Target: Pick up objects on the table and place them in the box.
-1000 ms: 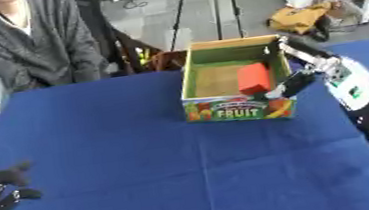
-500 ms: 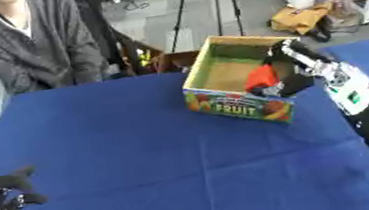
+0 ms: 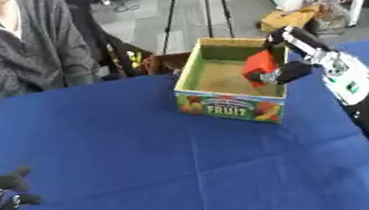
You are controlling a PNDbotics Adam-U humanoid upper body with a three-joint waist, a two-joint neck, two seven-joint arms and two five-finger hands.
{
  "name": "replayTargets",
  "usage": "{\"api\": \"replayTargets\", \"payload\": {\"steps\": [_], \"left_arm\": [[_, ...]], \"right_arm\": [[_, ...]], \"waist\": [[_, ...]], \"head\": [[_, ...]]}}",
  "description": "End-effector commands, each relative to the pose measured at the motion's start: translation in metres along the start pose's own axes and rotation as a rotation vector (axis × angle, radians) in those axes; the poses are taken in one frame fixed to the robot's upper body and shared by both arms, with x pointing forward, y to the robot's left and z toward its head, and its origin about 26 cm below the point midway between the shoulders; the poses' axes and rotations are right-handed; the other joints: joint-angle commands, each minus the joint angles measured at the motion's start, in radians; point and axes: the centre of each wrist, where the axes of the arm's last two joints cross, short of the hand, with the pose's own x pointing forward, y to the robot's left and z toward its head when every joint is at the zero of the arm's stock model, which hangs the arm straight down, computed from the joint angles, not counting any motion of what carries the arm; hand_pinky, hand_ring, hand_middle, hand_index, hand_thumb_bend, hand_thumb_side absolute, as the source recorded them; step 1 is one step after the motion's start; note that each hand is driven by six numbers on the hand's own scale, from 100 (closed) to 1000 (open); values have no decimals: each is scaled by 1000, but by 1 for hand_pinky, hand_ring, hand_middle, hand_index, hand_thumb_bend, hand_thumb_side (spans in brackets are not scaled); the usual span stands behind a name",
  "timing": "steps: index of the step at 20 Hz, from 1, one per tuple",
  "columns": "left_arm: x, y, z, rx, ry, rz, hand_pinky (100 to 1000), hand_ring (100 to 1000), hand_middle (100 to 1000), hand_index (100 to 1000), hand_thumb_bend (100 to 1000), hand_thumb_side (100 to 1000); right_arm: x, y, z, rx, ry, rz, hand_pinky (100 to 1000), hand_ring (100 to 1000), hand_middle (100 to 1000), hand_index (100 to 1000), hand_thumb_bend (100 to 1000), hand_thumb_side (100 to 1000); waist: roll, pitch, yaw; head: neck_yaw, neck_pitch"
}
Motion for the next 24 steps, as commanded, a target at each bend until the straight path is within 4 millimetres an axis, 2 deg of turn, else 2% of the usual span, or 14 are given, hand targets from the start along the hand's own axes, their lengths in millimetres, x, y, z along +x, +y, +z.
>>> {"api": "replayTargets", "payload": {"steps": [1, 5, 6, 9, 17, 24], "left_arm": [[7, 1, -3, -18, -23, -14, 539, 831, 481, 612, 362, 836], [7, 1, -3, -18, -23, -14, 539, 831, 481, 612, 362, 836], [7, 1, -4, -18, -24, -12, 538, 832, 481, 611, 362, 837], [7, -1, -4, -21, -25, -6, 538, 833, 481, 611, 362, 837], [7, -3, -5, -30, -26, 5, 538, 834, 480, 611, 361, 838], [7, -4, -5, -28, -30, 9, 538, 834, 480, 611, 361, 838]], "right_arm": [[5, -26, -4, -52, -20, 27, 842, 712, 442, 279, 131, 381], [5, -26, -5, -52, -20, 27, 842, 712, 442, 279, 131, 381], [5, -23, -4, -42, -15, 26, 847, 718, 471, 310, 140, 389], [1, -12, -2, -3, -1, 33, 848, 719, 473, 312, 144, 391], [-9, 1, 10, 32, 35, 68, 853, 725, 478, 323, 141, 395], [-21, 12, 22, 69, 65, 87, 862, 734, 502, 375, 166, 417]], "waist": [[-3, -20, -1], [-3, -20, -2], [-3, -18, 1], [-2, -11, 7], [3, 1, 20], [5, 9, 2]], "head": [[-4, -12], [-4, -12], [-5, -12], [-8, -10], [-22, -8], [-24, -6]]}}
